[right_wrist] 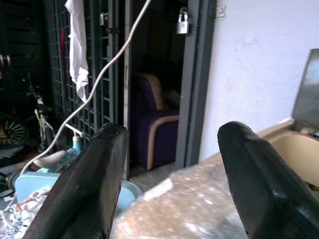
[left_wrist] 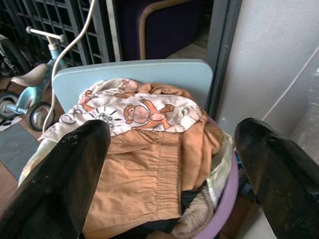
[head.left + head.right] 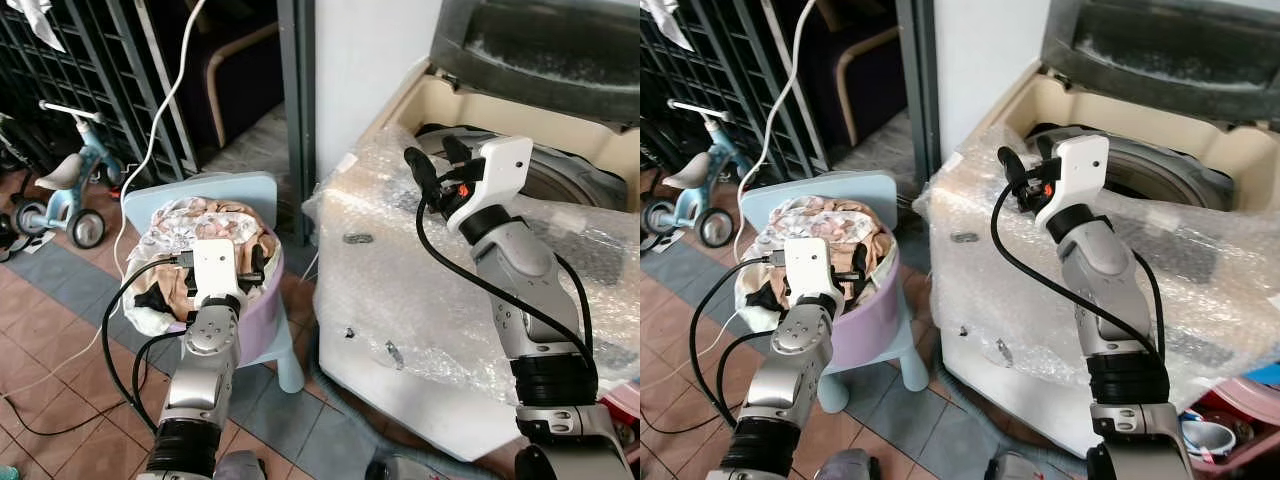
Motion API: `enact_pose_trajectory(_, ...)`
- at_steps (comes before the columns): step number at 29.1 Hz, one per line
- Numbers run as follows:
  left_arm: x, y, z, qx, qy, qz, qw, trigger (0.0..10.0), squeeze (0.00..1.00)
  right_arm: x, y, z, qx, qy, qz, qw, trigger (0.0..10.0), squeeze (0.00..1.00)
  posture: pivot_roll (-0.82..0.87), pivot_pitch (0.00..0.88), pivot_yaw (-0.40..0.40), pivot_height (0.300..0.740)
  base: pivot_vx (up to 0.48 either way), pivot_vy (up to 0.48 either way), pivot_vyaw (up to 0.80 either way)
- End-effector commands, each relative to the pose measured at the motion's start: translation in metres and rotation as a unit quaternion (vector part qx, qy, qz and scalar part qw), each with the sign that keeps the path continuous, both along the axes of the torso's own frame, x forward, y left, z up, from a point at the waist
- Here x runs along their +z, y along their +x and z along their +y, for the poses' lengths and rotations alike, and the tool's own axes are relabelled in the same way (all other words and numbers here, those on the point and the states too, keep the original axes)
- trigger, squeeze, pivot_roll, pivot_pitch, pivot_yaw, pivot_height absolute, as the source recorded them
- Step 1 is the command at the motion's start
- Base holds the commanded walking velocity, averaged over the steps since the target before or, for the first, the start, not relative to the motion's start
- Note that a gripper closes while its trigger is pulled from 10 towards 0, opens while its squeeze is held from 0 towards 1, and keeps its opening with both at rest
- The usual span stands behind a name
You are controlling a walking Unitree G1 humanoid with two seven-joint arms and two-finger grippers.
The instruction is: Clothes washing
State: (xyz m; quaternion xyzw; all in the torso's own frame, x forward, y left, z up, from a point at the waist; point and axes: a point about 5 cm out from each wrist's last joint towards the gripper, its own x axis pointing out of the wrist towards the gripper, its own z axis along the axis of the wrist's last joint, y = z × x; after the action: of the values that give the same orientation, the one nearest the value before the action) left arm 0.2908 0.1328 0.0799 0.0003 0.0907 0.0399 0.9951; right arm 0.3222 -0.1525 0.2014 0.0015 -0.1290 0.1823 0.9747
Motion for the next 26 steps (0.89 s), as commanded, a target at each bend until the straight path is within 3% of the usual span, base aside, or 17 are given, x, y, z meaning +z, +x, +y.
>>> enact_pose_trajectory(1,0.000,0.000,0.006,0.010,0.005,0.000,1.000,10.0,0.00,-0.005,-0.007,0.011,0.019,-0.010,0.007,1.000,10.0,0.86,0.00,0.000,0.011,0.740,0.000,0.480,0.00)
enact_pose_trajectory(2,0.000,-0.001,0.006,0.010,0.006,0.000,1.000,10.0,0.00,-0.007,-0.009,0.013,0.023,-0.012,0.009,1.000,10.0,0.86,0.00,0.000,0.011,0.740,0.000,0.480,0.00)
enact_pose_trajectory(3,0.000,-0.001,0.006,0.011,0.006,0.000,1.000,10.0,0.00,-0.011,-0.012,0.016,0.028,-0.008,0.017,0.999,10.0,0.14,0.00,0.000,0.012,0.740,0.000,0.480,0.00)
enact_pose_trajectory(4,0.000,-0.001,0.006,0.011,0.006,0.001,1.000,10.0,0.00,-0.013,-0.014,0.018,0.031,-0.005,0.023,0.999,10.0,0.14,0.00,0.000,0.012,0.740,0.000,0.480,0.00)
enact_pose_trajectory(5,0.000,-0.001,0.006,0.012,0.007,0.001,1.000,10.0,0.00,-0.017,-0.017,0.021,0.034,-0.003,0.029,0.999,10.0,0.00,0.00,0.000,0.013,0.740,0.000,0.480,0.00)
enact_pose_trajectory(11,-0.003,-0.004,0.007,0.013,0.009,0.008,1.000,10.0,0.00,-0.041,-0.035,0.036,0.050,-0.003,0.065,0.997,10.0,0.00,0.00,0.001,0.016,0.740,0.000,0.480,0.00)
enact_pose_trajectory(15,-0.002,-0.002,0.006,0.007,0.011,0.008,1.000,10.0,0.00,-0.045,-0.039,0.041,0.056,-0.008,0.070,0.996,10.0,0.00,0.00,0.000,0.018,0.740,0.000,0.480,0.00)
enact_pose_trajectory(20,-0.001,-0.001,0.005,0.005,0.007,0.000,1.000,10.0,0.00,-0.048,-0.041,0.037,0.054,-0.013,0.076,0.996,10.0,0.00,-0.01,0.000,0.016,0.740,0.000,0.468,0.10)
enact_pose_trajectory(26,0.002,-0.002,0.006,0.001,0.008,-0.018,1.000,10.0,0.00,-0.069,-0.044,0.030,0.043,-0.033,0.106,0.993,10.0,0.00,0.00,0.000,0.012,0.740,0.000,0.000,0.77)
